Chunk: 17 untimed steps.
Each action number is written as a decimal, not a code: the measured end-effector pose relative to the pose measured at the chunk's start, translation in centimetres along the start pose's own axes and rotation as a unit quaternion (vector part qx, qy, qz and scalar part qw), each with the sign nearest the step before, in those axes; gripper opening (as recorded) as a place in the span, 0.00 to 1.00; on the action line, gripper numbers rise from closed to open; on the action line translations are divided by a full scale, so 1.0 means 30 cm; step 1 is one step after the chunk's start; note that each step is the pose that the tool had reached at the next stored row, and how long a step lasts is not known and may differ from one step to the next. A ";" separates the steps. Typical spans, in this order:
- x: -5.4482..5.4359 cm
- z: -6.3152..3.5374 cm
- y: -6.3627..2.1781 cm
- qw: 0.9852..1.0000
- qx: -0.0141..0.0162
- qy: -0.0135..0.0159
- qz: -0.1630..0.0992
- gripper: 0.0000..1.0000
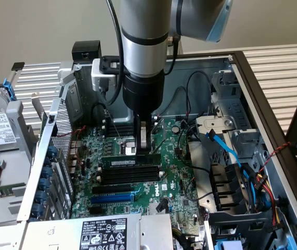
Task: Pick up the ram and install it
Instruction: 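Insert the ram into the slot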
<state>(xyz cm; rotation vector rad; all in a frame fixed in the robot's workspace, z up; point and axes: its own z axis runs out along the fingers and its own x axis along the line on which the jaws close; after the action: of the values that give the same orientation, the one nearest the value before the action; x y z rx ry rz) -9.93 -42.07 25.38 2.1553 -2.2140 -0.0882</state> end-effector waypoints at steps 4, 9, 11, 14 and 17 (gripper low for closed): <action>0.000 0.025 0.000 1.000 0.000 0.000 0.001 0.14; 0.001 0.040 0.001 1.000 0.000 0.000 0.001 0.14; 0.001 0.040 0.001 1.000 0.000 0.000 0.001 0.14; 0.000 0.042 0.002 1.000 0.000 0.000 0.001 0.14; 0.001 0.047 0.004 1.000 0.000 0.000 0.001 0.14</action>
<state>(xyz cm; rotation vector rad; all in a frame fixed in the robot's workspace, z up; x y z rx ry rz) -10.16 -42.08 23.97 2.1539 -2.2152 -0.0897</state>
